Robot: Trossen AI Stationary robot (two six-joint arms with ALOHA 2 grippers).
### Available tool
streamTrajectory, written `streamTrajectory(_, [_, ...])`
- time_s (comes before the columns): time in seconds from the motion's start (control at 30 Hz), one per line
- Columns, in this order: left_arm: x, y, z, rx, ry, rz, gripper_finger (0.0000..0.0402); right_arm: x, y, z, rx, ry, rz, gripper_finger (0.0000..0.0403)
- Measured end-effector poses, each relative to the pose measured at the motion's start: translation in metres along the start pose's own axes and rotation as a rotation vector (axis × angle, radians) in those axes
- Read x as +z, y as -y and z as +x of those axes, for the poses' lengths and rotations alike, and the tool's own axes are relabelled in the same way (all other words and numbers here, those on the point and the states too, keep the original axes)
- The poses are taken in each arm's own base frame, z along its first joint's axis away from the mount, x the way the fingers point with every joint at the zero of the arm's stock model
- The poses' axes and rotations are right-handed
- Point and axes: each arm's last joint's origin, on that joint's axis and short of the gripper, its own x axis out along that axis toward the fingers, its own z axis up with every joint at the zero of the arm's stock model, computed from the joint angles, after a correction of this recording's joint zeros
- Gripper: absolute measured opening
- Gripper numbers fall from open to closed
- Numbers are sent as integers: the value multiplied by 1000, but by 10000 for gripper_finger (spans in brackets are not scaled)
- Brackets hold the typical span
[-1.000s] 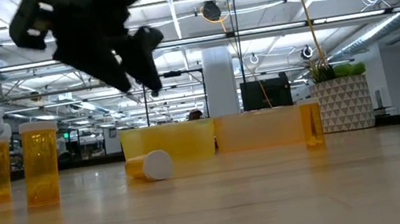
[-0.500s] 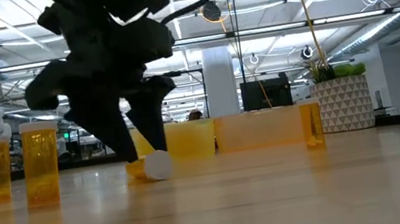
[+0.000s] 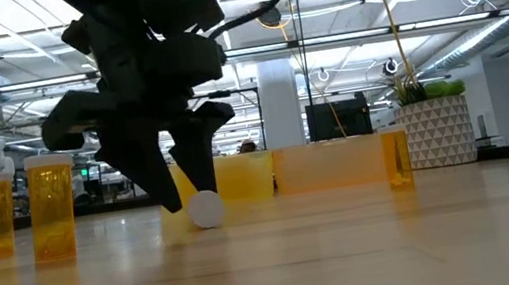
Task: Pick and place medicine bottles into bin by pill shape (circle, oval)
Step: Put the small orange tablet bottle into the orange bin
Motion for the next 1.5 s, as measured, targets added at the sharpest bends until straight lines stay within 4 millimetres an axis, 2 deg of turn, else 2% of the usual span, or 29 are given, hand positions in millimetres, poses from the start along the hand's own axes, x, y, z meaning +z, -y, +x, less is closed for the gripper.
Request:
streamTrajectory(0.1, [0,0,0,-2,2,55,198,2,2,0,-8,12,10,339])
streamTrajectory(0.33, [-1,1,3,-19,-4,128,200,6,5,0,-20,30,29,339])
streamTrajectory(0.53, [-2,2,10,-50,-3,166,178,7,5,0,-21,34,44,339])
streamTrajectory(0.83, [-2,1,16,-71,7,155,119,7,5,0,-16,39,88,339])
streamTrajectory(1.0, [-2,1,14,-67,6,76,107,8,4,0,-9,45,111,339])
streamTrajectory(1.23, [3,-1,-1,7,23,-110,119,16,-4,4,66,118,120,339])
streamTrajectory(1.37, [9,-7,-21,65,81,-237,110,21,-9,12,97,146,120,339])
streamTrajectory(1.5, [16,-15,-52,143,203,-391,107,29,-17,18,102,153,106,339])
